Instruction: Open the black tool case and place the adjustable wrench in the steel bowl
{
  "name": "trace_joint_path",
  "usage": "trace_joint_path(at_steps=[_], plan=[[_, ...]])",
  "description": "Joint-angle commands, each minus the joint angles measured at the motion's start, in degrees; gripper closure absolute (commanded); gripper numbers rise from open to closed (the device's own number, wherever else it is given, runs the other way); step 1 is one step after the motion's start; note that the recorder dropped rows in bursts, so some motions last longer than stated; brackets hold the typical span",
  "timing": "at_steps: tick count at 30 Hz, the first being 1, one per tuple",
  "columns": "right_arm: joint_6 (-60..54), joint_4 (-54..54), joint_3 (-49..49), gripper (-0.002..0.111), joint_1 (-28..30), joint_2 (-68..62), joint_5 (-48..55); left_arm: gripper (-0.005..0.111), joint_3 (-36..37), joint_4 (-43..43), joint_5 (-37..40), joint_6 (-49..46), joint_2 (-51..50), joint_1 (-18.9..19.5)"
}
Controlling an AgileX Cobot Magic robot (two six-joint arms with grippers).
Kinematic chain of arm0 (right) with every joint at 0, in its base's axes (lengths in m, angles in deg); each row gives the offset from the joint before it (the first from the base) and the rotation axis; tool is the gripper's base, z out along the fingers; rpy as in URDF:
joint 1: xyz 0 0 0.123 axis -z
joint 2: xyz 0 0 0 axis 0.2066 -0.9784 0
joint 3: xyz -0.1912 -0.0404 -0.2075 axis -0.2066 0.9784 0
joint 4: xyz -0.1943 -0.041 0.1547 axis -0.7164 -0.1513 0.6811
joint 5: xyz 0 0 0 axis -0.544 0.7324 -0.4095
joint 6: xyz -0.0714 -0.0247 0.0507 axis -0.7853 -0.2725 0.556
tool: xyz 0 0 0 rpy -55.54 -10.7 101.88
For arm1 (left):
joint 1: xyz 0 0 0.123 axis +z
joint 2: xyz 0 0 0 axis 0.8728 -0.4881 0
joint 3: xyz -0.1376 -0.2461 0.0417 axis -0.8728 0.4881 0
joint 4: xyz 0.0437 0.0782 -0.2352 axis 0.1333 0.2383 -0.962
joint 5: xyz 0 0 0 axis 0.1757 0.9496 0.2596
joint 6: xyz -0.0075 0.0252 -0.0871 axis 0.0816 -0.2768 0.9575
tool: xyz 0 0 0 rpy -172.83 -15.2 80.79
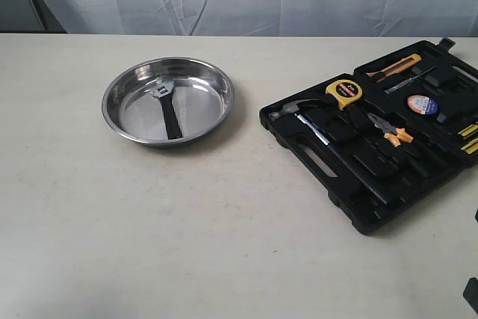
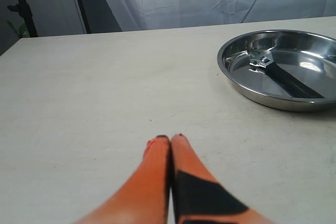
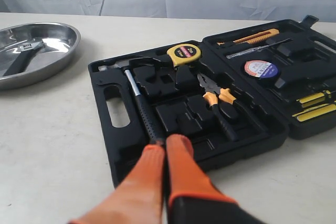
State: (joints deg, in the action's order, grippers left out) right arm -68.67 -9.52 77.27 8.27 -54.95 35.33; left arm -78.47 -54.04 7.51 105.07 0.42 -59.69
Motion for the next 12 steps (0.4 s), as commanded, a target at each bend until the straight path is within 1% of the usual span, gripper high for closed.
trace_joint_path(at_steps=[1,12], plan=[[-0.2,0.2,0.3,0.109,0.3,0.4,-0.7,0.107,-0.1,0.2,-0.6,0.0,0.2,-0.1],[0.0,0.2,0.3,0.109,0.3,0.4,-0.7,0.107,-0.1,0.2,-0.6,0.0,0.2,-0.1]])
